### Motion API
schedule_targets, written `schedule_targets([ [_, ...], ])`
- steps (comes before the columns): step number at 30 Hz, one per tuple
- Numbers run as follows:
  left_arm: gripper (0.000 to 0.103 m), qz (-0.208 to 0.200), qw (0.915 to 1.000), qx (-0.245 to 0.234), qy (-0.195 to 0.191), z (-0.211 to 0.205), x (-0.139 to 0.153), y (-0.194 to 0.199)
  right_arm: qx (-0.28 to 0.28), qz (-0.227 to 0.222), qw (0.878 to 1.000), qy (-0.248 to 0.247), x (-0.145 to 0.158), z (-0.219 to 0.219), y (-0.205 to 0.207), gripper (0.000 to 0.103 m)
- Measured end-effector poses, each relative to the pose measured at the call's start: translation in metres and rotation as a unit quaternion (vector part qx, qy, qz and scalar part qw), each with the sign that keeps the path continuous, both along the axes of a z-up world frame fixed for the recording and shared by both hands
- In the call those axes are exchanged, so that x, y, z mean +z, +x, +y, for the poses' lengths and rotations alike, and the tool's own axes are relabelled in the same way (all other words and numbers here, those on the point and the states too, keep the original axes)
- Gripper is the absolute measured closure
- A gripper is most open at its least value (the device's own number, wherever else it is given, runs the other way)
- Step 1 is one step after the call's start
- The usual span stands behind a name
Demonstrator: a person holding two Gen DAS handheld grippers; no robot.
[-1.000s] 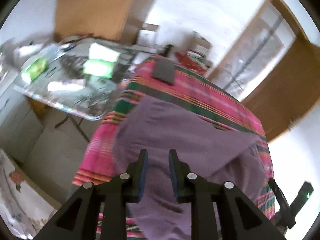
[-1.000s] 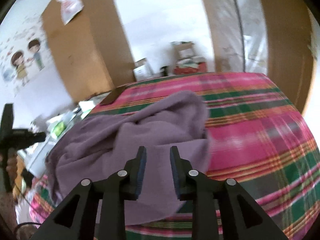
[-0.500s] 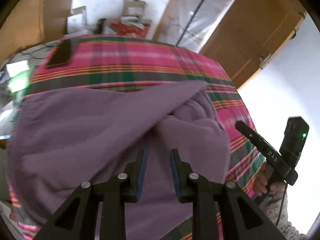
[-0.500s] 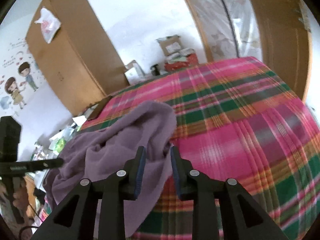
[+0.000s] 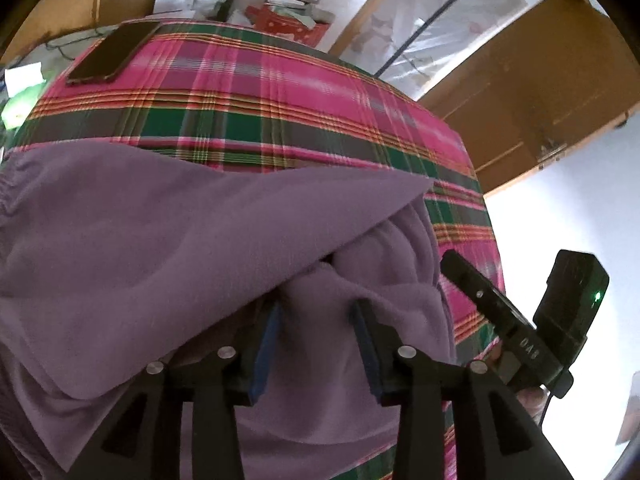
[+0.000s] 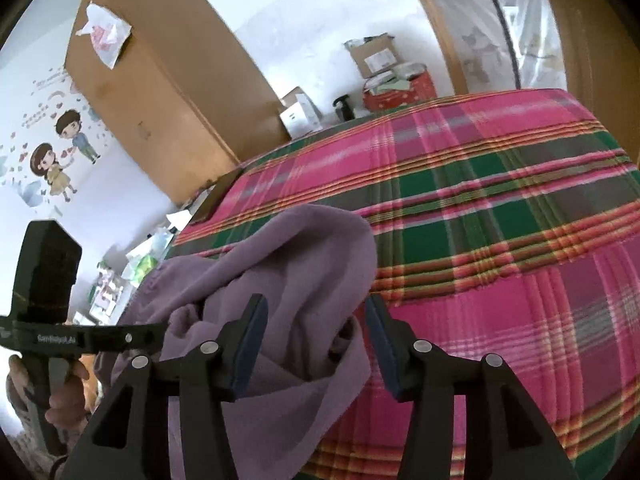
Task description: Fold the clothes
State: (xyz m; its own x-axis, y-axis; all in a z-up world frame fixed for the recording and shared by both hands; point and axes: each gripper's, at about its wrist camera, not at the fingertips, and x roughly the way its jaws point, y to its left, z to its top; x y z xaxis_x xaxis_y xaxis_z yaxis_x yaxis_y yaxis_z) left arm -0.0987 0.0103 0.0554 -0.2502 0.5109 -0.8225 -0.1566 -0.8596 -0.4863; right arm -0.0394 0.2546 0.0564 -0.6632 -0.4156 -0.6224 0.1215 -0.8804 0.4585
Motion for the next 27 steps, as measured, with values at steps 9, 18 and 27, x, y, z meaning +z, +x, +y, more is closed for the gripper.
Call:
schedule_targets([
  [9,0.063,-0.034,0.9993,0.015,-0.002,0.002,-0.011,-0.014,0.037,-0.029,0.999,-0.011,-0.005,-0.015,-0.023,0.051],
  [18,0.076,-0.066,0.9972,0.024,0.024,0.001,-0.025,-0.013,0.044,-0.035,0.998,-0.011,-0.014,-0.025,-0.025,0.085],
  [27,0.095,-0.029,0.999,-0.003,0.032,-0.001,-0.014,0.013,0.048,0.013,0.998,0.038,0.003,-0.04,-0.001,0.096],
])
